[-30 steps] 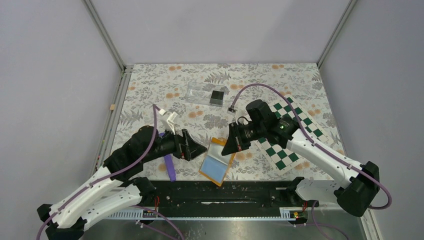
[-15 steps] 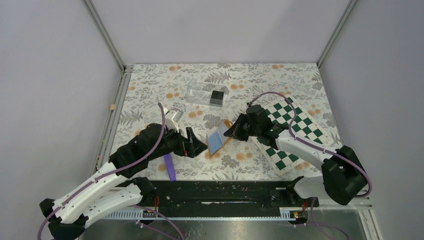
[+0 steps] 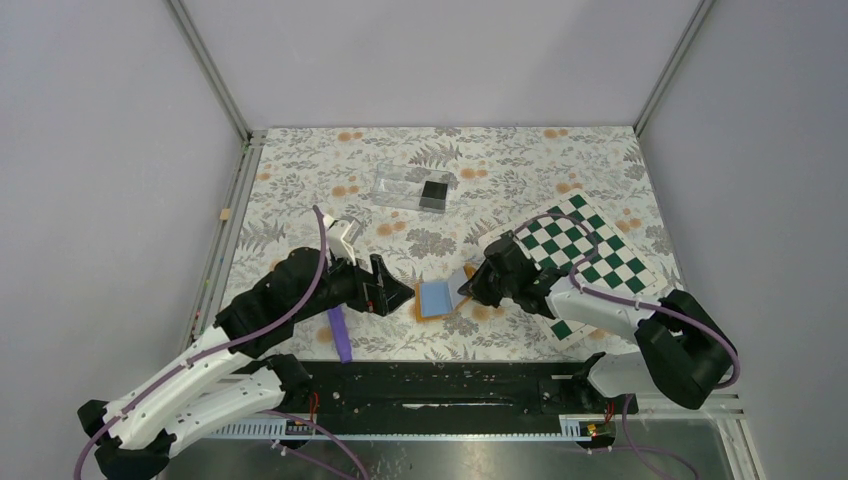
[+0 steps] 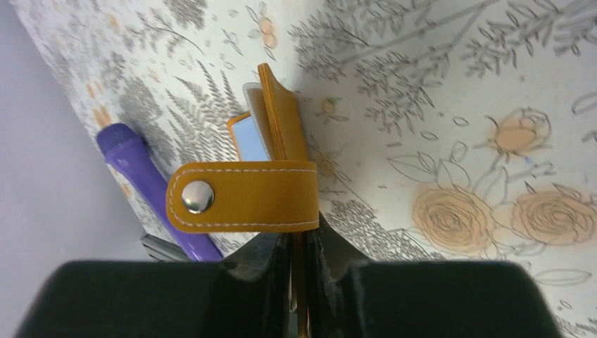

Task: Put the credit cards into the card holder
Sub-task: Place the card holder at the center of the board.

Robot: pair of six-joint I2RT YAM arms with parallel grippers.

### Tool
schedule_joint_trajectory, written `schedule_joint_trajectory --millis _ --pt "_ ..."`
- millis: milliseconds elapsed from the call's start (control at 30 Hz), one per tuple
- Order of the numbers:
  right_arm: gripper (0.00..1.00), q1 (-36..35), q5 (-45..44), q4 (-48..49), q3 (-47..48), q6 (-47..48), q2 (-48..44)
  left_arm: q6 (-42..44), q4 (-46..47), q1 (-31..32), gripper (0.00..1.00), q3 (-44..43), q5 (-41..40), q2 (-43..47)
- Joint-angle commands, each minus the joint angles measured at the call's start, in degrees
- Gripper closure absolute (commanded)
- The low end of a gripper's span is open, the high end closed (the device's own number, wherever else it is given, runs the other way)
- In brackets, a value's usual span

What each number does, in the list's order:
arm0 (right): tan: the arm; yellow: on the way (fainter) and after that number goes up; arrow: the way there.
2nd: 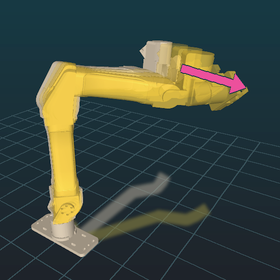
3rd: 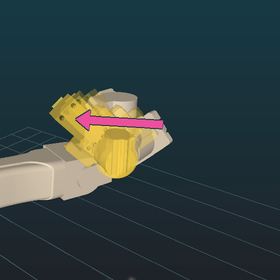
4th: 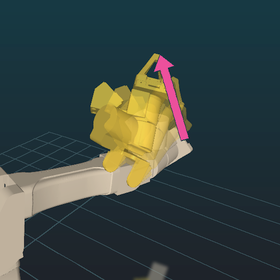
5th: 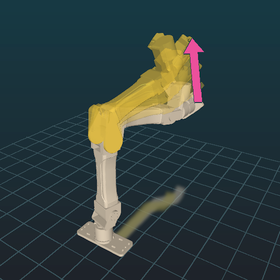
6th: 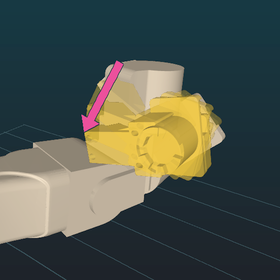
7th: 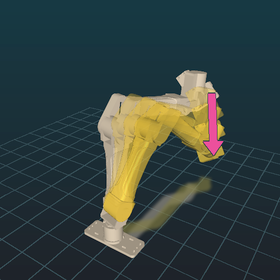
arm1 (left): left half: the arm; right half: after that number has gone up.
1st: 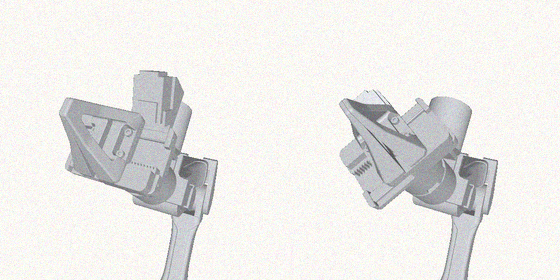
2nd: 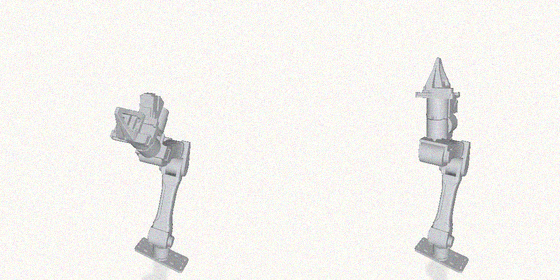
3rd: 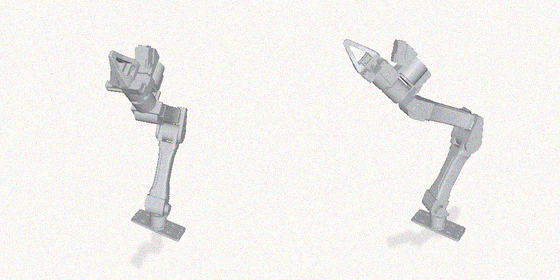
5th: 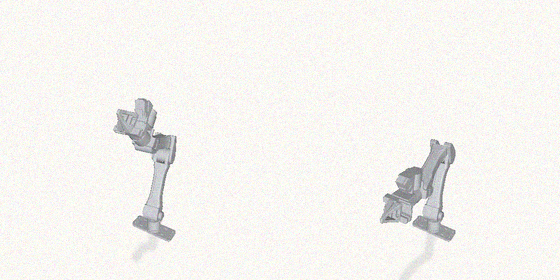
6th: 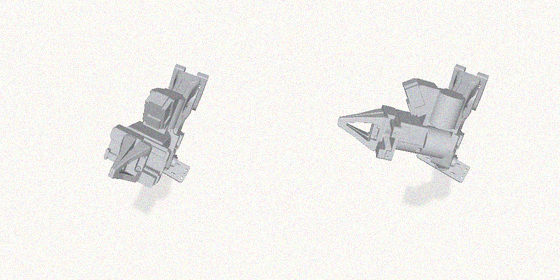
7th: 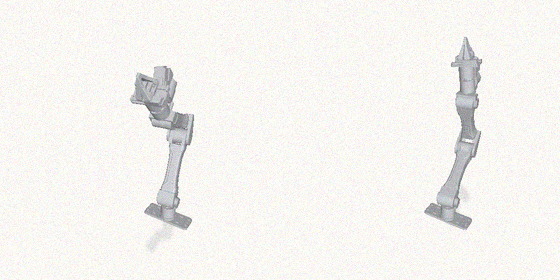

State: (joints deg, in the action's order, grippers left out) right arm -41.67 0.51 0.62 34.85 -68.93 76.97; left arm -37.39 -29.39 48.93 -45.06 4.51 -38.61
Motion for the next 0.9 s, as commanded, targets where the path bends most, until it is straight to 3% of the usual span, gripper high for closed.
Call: schedule_joint_trajectory --millis 0,100,267,367,600,700,867 --pt "0.82 -1.4 -2.8 -5.3 -0.8 -3.2 -1.8 1.2 3.1 -0.1 0.05 -0.4 0.0 1.0" --pt "0.73 -1.5 -3.5 -10.3 -0.6 -3.1 -3.8 1.3 3.1 -0.1 0.05 -0.4 -0.9 1.6" --pt "0.27 -1.4 -6.0 -16.6 -1.0 -2.8 -9.2 1.3 2.5 -0.1 0.05 -0.6 -1.9 0.9" --pt "0.18 -1.2 -5.8 -17.1 -0.7 -0.1 -12.4 0.9 0.8 -0.1 0.04 -2.1 -2.1 -1.3" --pt "0.17 -1.2 -6.7 -27.4 9.2 14.9 -11.7 1.0 -2.0 -1.0 0.04 -5.3 -0.2 -8.0" --pt "0.25 -1.8 -5.4 -30.5 14.0 21.9 -9.4 0.1 -1.6 -3.3 0.04 -5.7 2.8 -10.6" --pt "0.49 -2.9 4.1 -26.5 17.4 28.1 -4.7 -1.1 0.5 -9.1 0.04 -6.0 9.9 -14.8"
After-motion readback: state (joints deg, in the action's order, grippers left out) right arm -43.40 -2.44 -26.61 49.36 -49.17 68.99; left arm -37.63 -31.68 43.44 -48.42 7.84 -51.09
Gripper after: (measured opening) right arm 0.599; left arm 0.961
